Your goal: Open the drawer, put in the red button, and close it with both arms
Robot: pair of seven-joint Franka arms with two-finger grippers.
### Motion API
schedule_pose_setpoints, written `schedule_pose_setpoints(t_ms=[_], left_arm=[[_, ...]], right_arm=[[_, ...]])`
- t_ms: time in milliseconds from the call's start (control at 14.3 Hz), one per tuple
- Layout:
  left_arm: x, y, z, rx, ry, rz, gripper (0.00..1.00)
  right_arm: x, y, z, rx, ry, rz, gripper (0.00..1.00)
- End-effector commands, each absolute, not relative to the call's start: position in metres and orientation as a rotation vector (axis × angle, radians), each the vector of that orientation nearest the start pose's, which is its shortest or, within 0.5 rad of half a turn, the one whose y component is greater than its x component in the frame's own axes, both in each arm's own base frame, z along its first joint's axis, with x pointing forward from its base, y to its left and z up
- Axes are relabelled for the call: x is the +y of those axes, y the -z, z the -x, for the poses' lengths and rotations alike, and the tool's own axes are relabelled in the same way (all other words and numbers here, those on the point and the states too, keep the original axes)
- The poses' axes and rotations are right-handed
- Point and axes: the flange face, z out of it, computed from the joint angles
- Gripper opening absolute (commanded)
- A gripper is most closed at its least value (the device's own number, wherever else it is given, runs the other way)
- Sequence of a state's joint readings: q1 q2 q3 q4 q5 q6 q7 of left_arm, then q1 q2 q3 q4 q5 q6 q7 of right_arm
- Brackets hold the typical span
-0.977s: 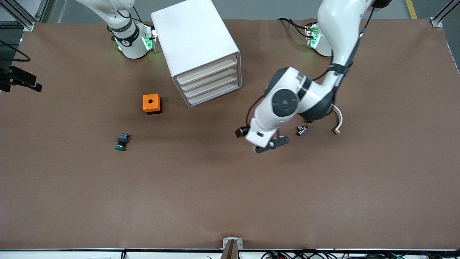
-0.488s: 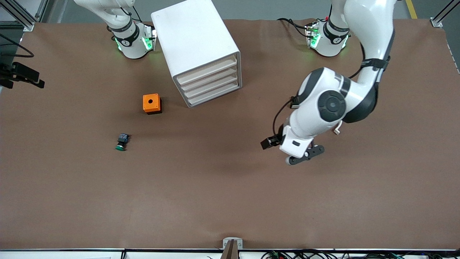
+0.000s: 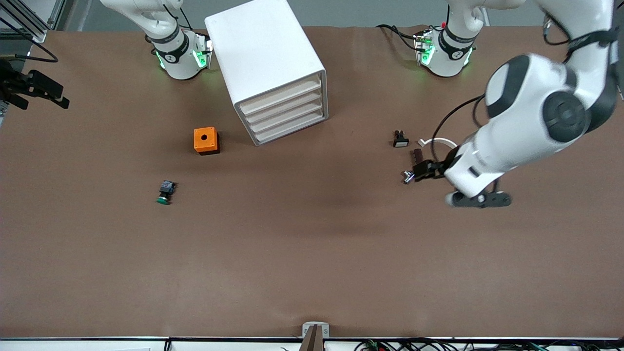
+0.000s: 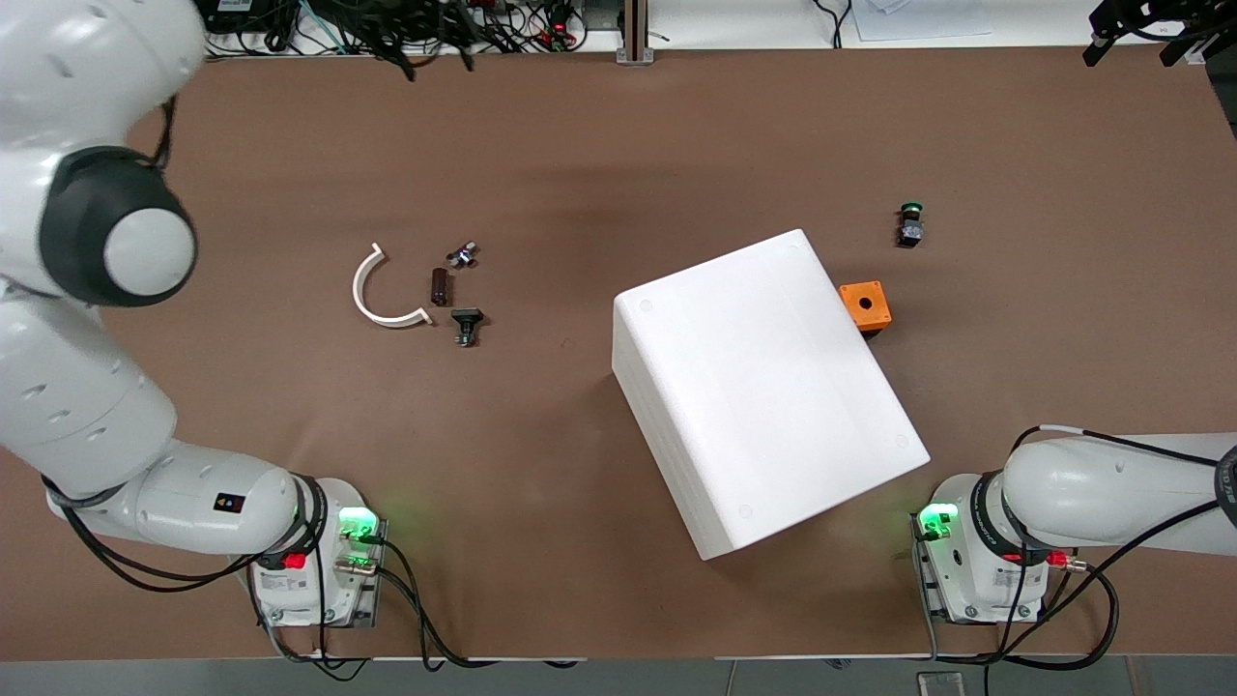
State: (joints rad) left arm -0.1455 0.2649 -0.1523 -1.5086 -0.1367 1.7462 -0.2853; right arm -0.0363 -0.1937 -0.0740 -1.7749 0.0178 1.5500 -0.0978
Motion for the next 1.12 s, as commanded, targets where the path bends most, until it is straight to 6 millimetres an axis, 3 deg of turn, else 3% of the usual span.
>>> schedule_pose_setpoints(t_ms=[0,140,419,628,767,1047], left_arm=[[-0.134,-0.533,-0.568,-0.045,-0.087,3.263,1.00],[-0.119,-0.549,-0.561,0.063,-0.037,3.263,1.00],[-0.075,-0.590,-0.546,-0.028,0.045,3.259,1.00],[-0.058,-0.592,-0.547,-0.095,0.055,3.256,1.00],[-0.030,-0.598,-0.542,-0.155,0.058,3.248,1.00],[-0.020,-0.595,-0.541,-0.169,0.039,3.247,1.00]], right_arm=[[-0.055,-0.628,-0.483,0.011,-0.013,3.110,1.00],[-0.054,-0.628,-0.484,0.011,-0.011,3.110,1.00],[-0.052,-0.629,-0.484,0.004,-0.001,3.111,1.00],[-0.055,-0.630,-0.484,0.011,0.001,3.111,1.00],[-0.054,-0.630,-0.484,0.014,0.001,3.110,1.00],[-0.054,-0.630,-0.484,0.014,0.004,3.108,1.00]])
